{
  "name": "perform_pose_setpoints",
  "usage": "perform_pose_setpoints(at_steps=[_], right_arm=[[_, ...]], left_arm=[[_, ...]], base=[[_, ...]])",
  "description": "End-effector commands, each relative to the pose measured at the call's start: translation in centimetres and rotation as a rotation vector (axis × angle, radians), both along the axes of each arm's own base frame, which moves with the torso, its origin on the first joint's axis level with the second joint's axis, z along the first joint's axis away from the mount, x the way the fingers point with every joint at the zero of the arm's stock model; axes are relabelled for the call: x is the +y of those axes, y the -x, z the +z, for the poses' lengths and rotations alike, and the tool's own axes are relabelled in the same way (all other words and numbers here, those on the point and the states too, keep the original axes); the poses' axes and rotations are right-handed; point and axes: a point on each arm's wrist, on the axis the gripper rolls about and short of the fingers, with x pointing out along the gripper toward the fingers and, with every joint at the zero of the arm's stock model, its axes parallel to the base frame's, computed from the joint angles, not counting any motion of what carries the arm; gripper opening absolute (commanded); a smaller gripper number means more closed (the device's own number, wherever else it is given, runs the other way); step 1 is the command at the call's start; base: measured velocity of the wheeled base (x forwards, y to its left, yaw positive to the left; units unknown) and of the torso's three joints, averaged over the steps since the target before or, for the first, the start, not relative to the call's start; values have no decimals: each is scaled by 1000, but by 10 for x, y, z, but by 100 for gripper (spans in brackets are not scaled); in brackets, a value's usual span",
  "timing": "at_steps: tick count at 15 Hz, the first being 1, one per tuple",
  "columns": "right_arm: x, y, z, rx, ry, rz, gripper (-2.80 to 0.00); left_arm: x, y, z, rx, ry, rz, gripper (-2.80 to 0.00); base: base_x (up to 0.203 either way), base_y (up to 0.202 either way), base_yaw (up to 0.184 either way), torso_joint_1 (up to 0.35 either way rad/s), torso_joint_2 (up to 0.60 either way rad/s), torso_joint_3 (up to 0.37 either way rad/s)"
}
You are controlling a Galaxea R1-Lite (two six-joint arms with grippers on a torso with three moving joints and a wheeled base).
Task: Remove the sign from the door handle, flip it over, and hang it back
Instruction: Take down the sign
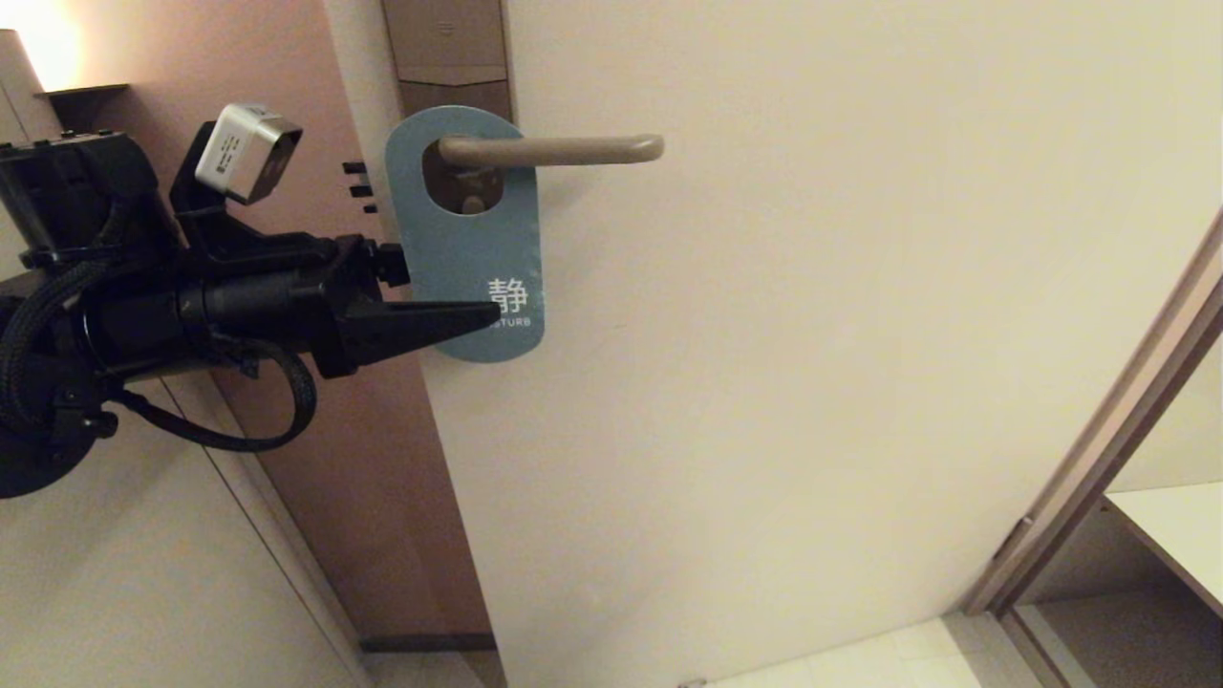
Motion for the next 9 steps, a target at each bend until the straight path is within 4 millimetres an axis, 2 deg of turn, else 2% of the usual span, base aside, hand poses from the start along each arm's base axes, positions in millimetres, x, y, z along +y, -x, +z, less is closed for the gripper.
perform_pose_setpoints(at_steps=[1, 9], right_arm=[[0, 0, 0, 0, 1, 0, -280], [0, 0, 0, 0, 1, 0, -280]], left_arm=[[-3, 0, 3, -12, 3, -16, 0], [-11, 3, 3, -13, 3, -45, 0]], base=[[0, 0, 0, 0, 0, 0], [0, 0, 0, 0, 0, 0]])
